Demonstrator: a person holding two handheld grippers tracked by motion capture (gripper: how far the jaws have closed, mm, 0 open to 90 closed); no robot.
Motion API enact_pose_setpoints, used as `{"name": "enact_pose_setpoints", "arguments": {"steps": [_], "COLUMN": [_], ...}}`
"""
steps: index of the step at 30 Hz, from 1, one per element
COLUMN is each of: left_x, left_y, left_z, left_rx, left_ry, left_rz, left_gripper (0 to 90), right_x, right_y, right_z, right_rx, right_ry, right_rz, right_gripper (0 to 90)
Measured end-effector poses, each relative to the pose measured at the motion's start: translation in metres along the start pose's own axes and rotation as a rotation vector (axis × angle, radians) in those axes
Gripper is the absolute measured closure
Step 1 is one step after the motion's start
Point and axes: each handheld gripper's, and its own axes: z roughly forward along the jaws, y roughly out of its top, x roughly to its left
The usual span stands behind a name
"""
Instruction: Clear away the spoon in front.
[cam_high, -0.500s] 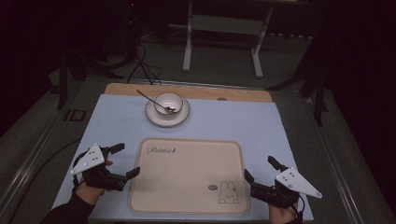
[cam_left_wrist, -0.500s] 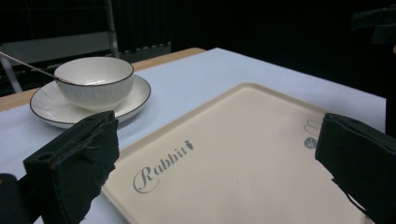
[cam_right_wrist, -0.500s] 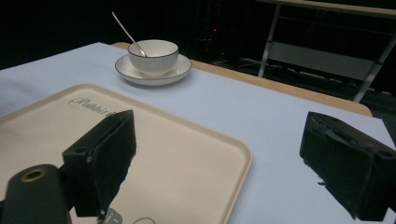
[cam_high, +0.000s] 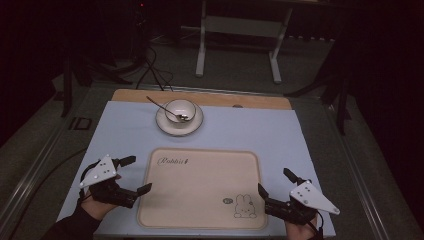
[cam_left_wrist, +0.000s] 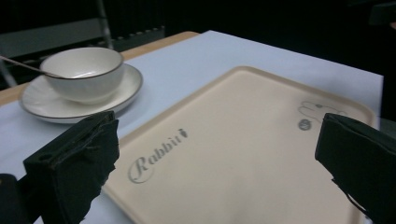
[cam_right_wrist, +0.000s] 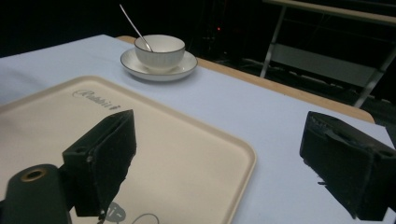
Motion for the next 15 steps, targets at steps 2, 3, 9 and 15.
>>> {"name": "enact_pose_setpoints", "arguments": {"steps": [2, 3, 9, 15], "left_x": [-0.002, -0.003, -0.009, -0.014], "left_y": [0.003, 0.004, 0.014, 0.027], "left_z": [0.001, 0.002, 0.002, 0.000], "left_rx": [0.012, 0.017, 0.056, 0.071], "left_ry": [-0.014, -0.017, -0.056, -0.077], "left_rz": [0.012, 0.016, 0.046, 0.081], "left_gripper": [0.1, 0.1, 0.2, 0.2], "right_x": [0.000, 0.000, 0.003, 0.003], "right_y": [0.001, 0.001, 0.001, 0.002], "right_z": [-0.001, 0.000, -0.001, -0.003], "right_rx": [-0.009, -0.008, -0.012, -0.020], "right_ry": [0.018, 0.027, 0.017, 0.008], "right_rz": [0.006, 0.004, -0.007, -0.004], "right_gripper": [10.9, 10.9, 10.9, 10.9]}}
